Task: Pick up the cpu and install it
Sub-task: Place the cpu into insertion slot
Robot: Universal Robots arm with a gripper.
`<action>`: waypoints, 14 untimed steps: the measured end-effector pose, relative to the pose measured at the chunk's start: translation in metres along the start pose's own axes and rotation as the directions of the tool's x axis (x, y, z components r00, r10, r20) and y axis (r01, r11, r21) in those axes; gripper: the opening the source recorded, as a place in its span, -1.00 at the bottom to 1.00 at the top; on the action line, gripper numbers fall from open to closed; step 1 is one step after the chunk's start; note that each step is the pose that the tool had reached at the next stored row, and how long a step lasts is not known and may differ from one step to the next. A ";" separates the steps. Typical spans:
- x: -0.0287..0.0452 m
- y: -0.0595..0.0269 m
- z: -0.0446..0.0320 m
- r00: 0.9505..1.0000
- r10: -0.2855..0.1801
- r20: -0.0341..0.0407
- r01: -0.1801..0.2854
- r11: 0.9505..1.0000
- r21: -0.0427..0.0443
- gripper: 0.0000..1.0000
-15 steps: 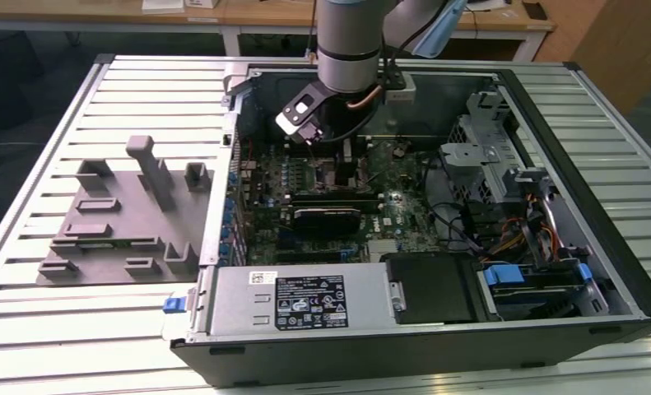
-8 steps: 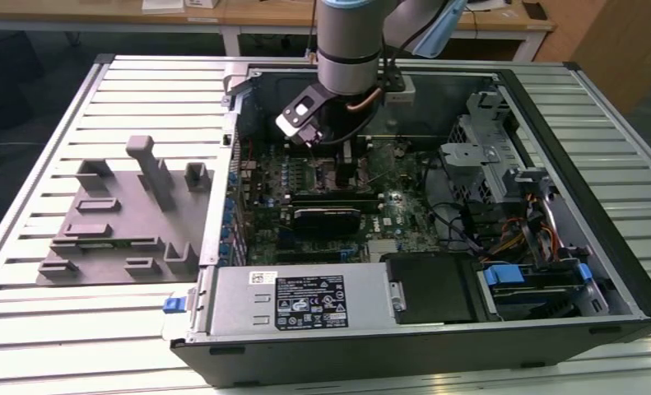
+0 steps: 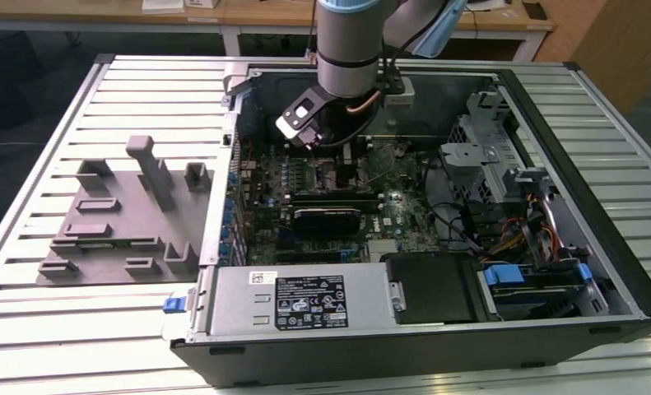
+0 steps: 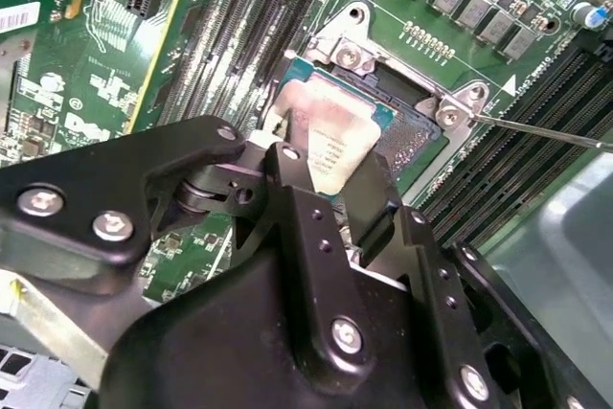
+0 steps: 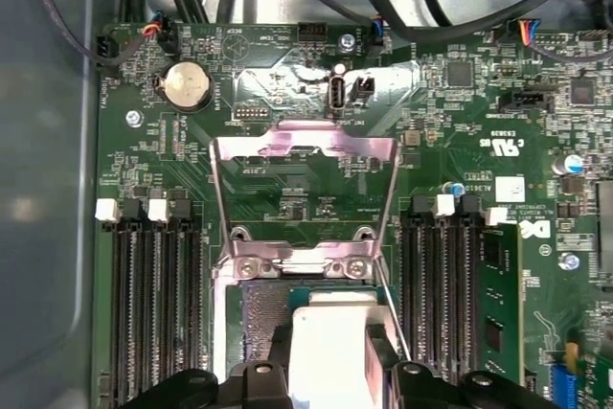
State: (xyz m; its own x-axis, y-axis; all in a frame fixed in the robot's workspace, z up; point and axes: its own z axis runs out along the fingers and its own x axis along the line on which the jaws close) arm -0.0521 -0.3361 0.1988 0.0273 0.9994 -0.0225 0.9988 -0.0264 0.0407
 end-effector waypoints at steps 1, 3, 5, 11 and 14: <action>0.0002 0.0000 0.0002 1.000 0.000 -0.005 0.000 1.000 0.000 -0.15; 0.0003 -0.0001 0.0004 1.000 0.001 -0.014 -0.001 1.000 0.001 -0.15; 0.0007 -0.0001 0.0008 1.000 0.001 -0.025 -0.001 1.000 0.001 -0.15; 0.0024 -0.0002 0.0016 0.998 0.003 -0.062 -0.002 1.000 0.002 -0.15; 0.0030 -0.0004 0.0015 0.997 0.003 -0.076 -0.003 1.000 0.002 -0.15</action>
State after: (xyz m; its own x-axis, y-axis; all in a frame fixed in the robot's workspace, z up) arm -0.0523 -0.3331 0.1973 0.0274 0.9982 0.0534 0.9988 -0.0294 0.0382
